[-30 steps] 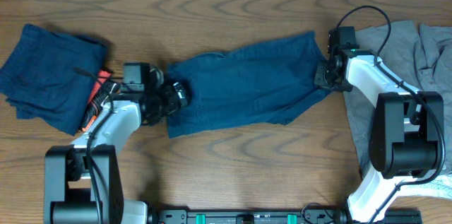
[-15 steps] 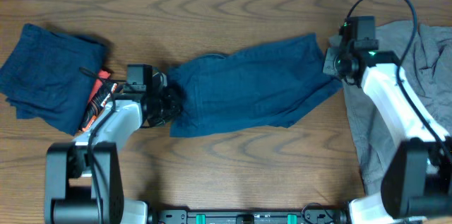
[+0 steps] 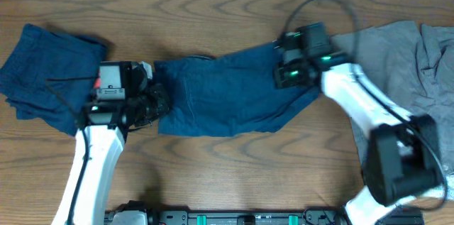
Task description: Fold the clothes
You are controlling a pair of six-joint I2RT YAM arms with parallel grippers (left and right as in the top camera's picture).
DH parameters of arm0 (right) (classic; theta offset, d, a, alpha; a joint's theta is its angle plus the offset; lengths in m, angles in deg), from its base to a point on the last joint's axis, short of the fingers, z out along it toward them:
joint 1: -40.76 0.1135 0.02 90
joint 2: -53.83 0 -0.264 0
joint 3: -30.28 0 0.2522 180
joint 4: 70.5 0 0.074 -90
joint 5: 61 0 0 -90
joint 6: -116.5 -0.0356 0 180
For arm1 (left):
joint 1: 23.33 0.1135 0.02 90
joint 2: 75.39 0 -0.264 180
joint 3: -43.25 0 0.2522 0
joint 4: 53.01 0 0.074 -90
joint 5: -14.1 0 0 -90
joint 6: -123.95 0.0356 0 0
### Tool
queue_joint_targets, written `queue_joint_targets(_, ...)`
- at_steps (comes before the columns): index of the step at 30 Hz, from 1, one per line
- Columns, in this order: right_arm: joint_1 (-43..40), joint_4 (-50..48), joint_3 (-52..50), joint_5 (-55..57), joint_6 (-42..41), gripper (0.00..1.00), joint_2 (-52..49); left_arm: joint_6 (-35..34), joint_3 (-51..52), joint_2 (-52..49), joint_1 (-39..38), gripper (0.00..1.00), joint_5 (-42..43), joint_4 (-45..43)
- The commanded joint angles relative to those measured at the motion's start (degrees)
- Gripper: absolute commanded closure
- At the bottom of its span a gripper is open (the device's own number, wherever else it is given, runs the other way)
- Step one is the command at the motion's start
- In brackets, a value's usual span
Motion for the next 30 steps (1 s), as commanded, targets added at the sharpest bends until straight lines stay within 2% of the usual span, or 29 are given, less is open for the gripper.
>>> queue_joint_targets(1,5.6,-2.3,0.1,-6.5,1.1,0.99,-4.7,0.5,-3.8,3.1,0.3,0.94,0.8,0.3)
queue_joint_targets(9,19.9,-15.3,0.1,-11.0,-4.9,0.98,-14.1,-4.7,-8.3,4.7,0.2,0.94,1.1,-0.5)
queue_joint_targets(14,24.0,-20.6,0.7,-5.8,-5.3,0.94,-14.2,-6.6,-8.5,4.7,0.3,0.94,4.4,-1.8)
queue_joint_targets(18,21.7,-15.0,3.3,-1.4,-5.3,0.89,-12.6,-6.6,-8.5,4.7,0.3,0.94,4.5,-1.8)
queue_joint_targets(25,10.1,-1.4,5.0,11.8,-4.3,0.86,-3.8,-6.6,-8.2,4.0,0.2,0.94,4.5,-1.8)
queue_joint_targets(30,2.9,6.4,4.3,12.2,-1.8,0.86,-3.4,-6.9,-8.2,0.7,-0.8,0.94,4.5,-1.9)
